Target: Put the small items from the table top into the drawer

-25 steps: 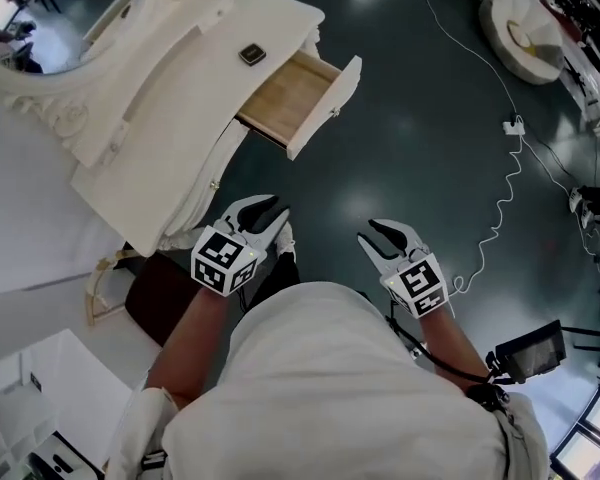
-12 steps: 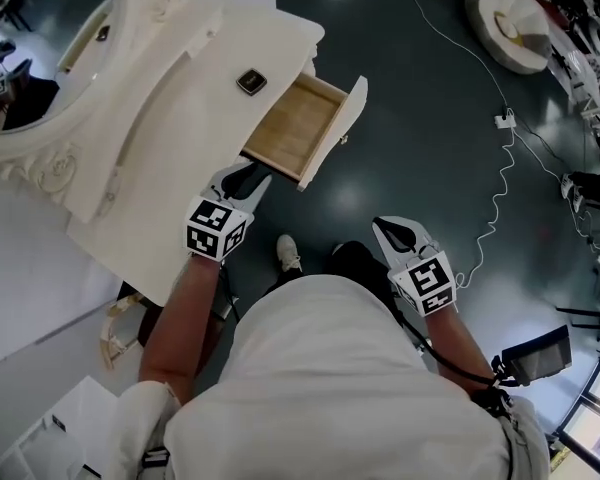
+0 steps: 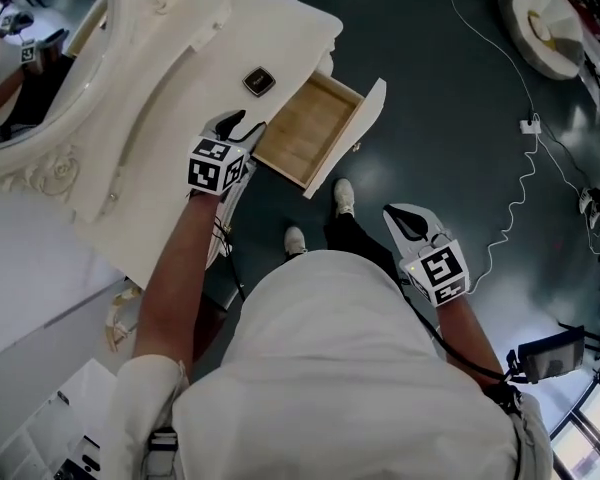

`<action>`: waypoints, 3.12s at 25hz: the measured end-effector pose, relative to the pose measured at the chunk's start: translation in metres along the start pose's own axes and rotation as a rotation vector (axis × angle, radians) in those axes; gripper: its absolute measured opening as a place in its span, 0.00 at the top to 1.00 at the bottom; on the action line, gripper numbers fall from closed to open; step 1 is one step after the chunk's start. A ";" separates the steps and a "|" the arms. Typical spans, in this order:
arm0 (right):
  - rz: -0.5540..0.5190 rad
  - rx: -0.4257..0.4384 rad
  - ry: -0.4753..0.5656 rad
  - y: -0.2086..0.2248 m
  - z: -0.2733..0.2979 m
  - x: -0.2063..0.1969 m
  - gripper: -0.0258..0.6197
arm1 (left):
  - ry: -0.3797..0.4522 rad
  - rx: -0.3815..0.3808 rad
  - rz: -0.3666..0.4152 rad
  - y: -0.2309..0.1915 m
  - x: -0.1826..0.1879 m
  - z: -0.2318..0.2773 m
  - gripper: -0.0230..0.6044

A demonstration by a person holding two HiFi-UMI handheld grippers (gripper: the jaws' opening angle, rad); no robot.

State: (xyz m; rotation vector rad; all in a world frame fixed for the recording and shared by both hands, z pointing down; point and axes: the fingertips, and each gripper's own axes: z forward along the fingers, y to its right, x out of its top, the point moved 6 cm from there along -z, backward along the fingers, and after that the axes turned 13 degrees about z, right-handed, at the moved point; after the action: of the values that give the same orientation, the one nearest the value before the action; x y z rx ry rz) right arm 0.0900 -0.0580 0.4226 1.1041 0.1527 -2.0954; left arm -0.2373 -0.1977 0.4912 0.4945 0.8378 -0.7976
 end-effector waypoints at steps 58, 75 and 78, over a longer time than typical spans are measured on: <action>0.164 -0.041 -0.070 0.107 0.020 -0.008 0.96 | -0.205 -0.155 0.063 0.010 0.003 0.160 0.42; 0.187 -0.065 -0.138 0.151 -0.002 -0.022 0.96 | -0.288 -0.122 -0.022 0.072 -0.012 0.241 0.42; 0.196 -0.078 -0.164 0.169 -0.008 -0.026 0.96 | -0.321 -0.079 -0.051 0.067 -0.023 0.261 0.42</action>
State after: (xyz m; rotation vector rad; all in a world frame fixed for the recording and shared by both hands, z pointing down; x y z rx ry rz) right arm 0.2160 -0.1605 0.4751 0.8613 0.0447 -1.9761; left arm -0.0745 -0.3206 0.6680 0.2664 0.5826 -0.8606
